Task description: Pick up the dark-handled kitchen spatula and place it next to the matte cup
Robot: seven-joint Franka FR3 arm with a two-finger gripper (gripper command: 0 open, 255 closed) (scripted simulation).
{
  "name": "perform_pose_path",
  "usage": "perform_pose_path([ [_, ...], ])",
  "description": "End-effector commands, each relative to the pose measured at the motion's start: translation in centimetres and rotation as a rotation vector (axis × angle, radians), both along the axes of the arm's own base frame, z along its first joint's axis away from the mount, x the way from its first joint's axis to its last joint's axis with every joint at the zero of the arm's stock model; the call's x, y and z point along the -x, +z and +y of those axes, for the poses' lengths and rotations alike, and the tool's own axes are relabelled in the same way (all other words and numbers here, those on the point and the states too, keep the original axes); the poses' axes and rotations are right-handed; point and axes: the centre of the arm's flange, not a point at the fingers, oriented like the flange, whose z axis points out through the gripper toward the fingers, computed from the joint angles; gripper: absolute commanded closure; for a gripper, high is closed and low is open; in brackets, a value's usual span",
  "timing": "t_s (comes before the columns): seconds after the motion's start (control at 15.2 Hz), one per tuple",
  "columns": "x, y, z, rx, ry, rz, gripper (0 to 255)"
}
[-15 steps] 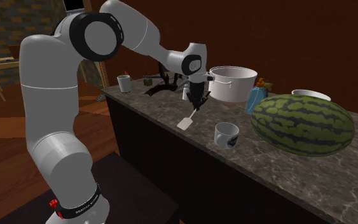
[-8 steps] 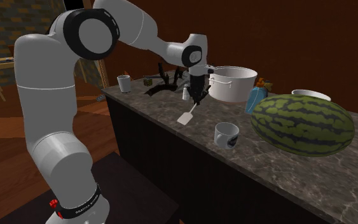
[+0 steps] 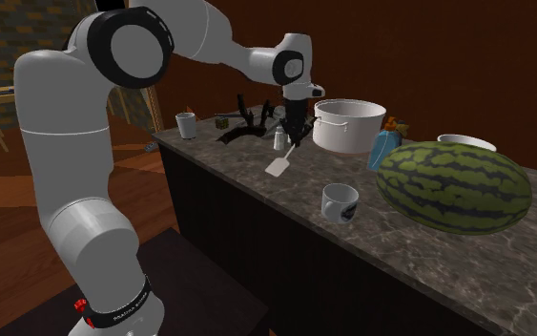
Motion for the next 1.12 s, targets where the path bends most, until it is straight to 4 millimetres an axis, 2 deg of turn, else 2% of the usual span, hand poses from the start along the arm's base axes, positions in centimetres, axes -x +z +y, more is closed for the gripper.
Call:
perform_pose_path([
  [0.0,0.0,1.1,-0.1,0.000,0.000,0.000,255],
  [0.66,0.0,6.1,-0.1,0.000,0.000,0.000,255],
  [1.06,0.5,6.1,7.8,0.000,0.000,0.000,255],
])
